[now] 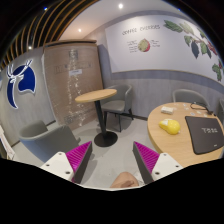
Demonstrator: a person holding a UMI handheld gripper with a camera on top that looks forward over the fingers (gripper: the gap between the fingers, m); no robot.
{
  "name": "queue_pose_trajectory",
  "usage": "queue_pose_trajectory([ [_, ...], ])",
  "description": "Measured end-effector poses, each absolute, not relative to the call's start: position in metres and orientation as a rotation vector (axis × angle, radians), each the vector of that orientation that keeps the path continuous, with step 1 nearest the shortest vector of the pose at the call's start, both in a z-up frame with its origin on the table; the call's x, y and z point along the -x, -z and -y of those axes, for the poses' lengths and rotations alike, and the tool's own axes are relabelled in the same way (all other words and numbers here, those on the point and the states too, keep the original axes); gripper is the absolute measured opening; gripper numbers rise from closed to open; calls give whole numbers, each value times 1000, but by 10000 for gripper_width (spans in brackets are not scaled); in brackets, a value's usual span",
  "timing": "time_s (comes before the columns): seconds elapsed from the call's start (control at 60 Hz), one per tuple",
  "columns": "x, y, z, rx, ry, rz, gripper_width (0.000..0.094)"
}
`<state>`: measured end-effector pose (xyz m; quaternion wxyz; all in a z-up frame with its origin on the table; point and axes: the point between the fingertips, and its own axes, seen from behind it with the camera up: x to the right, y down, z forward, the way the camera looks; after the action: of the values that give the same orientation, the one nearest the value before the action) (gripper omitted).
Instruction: Arrange mouse
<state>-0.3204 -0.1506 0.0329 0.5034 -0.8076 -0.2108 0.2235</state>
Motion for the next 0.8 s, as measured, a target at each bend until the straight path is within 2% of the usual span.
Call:
queue_pose_trajectory([
  [0.083,298,-35,136,1952,-475,483,849],
  [0.183,242,-22,90,2015,-388,452,844],
  [0.383,165,-21,12,2058,-206,394,840],
  [0.683,164,17,-53,2205,-203,442,848],
  [0.8,165,21,-76,2221,-200,432,779],
])
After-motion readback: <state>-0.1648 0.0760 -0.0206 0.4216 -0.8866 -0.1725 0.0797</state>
